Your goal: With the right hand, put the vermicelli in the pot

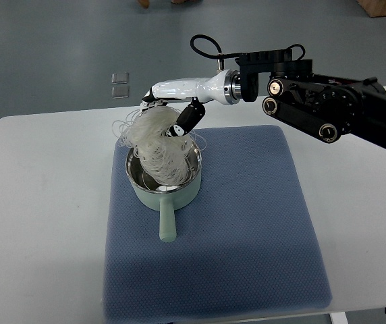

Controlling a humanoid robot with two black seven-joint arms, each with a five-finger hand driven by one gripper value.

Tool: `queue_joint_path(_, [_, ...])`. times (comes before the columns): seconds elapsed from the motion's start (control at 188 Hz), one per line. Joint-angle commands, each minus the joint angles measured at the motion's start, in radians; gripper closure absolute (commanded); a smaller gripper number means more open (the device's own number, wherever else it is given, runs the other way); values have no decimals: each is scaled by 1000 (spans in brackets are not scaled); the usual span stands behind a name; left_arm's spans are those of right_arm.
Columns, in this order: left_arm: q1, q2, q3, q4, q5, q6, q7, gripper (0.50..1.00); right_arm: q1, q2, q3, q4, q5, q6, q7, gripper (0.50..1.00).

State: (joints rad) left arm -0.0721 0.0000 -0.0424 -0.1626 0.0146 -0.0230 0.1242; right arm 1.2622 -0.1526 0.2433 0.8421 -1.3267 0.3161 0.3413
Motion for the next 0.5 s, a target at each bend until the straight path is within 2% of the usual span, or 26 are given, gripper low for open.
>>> queue_joint_path(0.0, [0,0,1,-2,1,0,0,500,-20,-8,1,-3,3,-35,1,599])
queue_joint_path(0.224, [0,0,-1,-2,1,0,0,500,-23,-65,27,-3,34,-35,2,595])
queue_joint_path(0.346, [0,0,-1,-2,-1,0,0,500,-63,-93,119,-6,112,-32,-4,597])
queue_joint_path(0.415, [0,0,-2,-2,-1,0,0,500,-112,-113,188,-24,193,-35,-45,597])
queue_joint_path(0.469, [0,0,-2,-2,-1,0,0,500,-112,-113,188,-24,193,-35,-45,597])
queue_joint_path(0.474, [0,0,-2,-2,-1,0,0,500,-160,-119,245,-58,269,-38,-80,597])
queue_joint_path(0.495, [0,0,-2,-2,-1,0,0,500,-184,-117,274,-75,306,-43,-91,597])
